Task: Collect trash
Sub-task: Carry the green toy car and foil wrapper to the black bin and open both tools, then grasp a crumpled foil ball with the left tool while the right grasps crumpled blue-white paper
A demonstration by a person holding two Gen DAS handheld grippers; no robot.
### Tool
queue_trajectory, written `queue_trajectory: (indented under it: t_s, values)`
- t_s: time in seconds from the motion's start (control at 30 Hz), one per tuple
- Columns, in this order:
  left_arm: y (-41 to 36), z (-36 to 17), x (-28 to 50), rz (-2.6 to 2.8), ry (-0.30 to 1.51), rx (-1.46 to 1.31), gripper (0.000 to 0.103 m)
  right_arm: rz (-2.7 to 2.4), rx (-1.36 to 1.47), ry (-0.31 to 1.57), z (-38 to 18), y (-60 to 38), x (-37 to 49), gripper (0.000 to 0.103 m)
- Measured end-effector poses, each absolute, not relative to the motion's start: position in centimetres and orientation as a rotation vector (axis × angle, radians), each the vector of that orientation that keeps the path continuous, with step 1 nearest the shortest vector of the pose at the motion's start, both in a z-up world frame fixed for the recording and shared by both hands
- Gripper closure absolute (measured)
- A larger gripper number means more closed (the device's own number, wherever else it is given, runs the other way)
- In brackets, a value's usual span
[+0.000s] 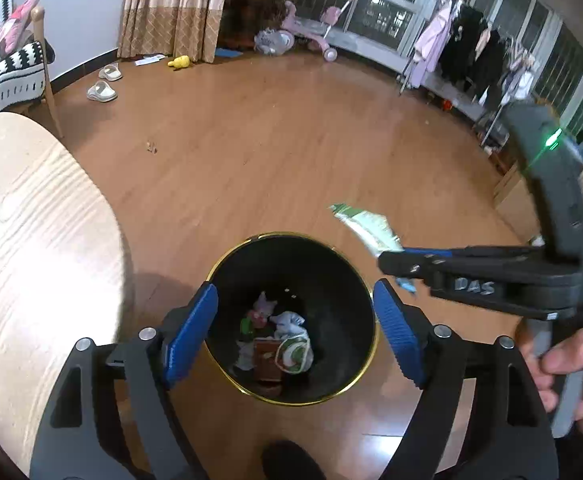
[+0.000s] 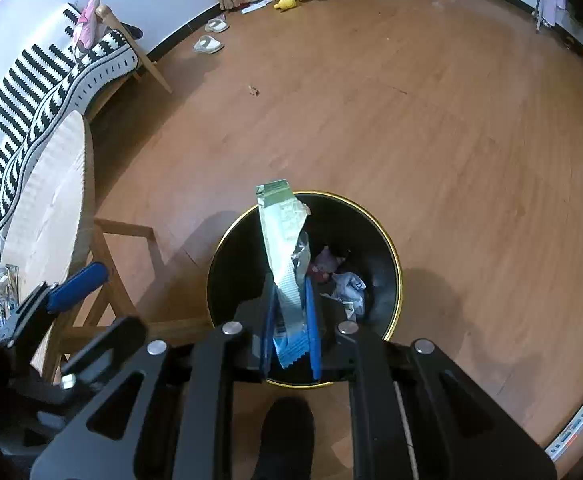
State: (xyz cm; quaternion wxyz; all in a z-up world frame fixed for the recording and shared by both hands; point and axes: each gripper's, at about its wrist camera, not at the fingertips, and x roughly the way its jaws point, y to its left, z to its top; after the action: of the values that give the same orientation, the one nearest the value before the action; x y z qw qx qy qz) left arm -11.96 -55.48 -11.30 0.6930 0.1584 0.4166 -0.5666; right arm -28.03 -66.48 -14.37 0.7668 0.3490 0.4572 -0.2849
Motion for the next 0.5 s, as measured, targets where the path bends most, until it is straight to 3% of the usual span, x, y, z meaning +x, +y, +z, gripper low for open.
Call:
queue_trajectory:
  t_s: [0.03, 0.1, 0.5]
  values:
    - [-55.2, -10.8, -11.9, -1.267, 0.928, 0.342, 0.021, -0.624, 0.755, 0.996, -14.4, -66.4, -28.0, 0.063]
    - [-54.4, -10.0, -11.8, -1.265, 0.915, 0.323, 0.019, -0.64, 0.743, 0.986, -14.2, -66.1, -27.9, 0.038]
    - [-43.8, -3.5, -6.8, -1.095, 0.806, 0.227, 0.011, -0.553, 0.616, 0.911, -9.0, -59.9, -21.2, 0.035]
